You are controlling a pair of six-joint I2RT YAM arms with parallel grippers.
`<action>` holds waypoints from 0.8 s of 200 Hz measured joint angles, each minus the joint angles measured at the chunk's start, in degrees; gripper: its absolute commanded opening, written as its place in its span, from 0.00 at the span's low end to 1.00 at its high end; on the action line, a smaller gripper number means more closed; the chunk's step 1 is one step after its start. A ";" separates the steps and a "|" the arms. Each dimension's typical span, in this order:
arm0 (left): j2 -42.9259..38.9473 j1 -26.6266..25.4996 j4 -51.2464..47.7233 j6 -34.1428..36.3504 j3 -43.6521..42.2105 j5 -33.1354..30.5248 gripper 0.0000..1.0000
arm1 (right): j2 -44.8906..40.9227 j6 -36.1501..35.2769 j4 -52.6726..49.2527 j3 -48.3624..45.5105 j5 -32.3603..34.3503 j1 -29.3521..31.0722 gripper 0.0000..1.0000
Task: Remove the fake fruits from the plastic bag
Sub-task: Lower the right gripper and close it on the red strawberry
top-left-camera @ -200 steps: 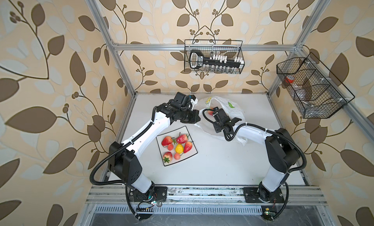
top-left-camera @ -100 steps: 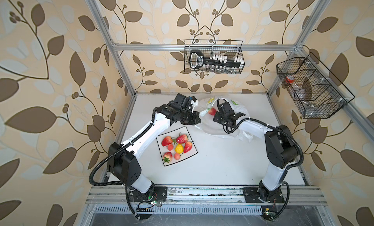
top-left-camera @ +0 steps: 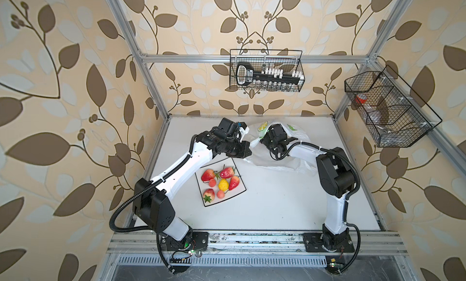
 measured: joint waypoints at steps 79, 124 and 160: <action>0.00 -0.37 -0.02 0.00 0.00 0.07 0.00 | 7.54 -7.52 -2.38 8.24 3.48 0.00 0.92; 0.00 -0.37 -0.04 0.07 0.00 0.59 0.00 | 10.69 -12.76 -2.38 11.82 3.02 0.22 0.99; 0.00 -0.37 -0.07 0.15 0.00 1.29 0.00 | 12.13 -15.26 -2.56 15.63 2.49 0.98 1.00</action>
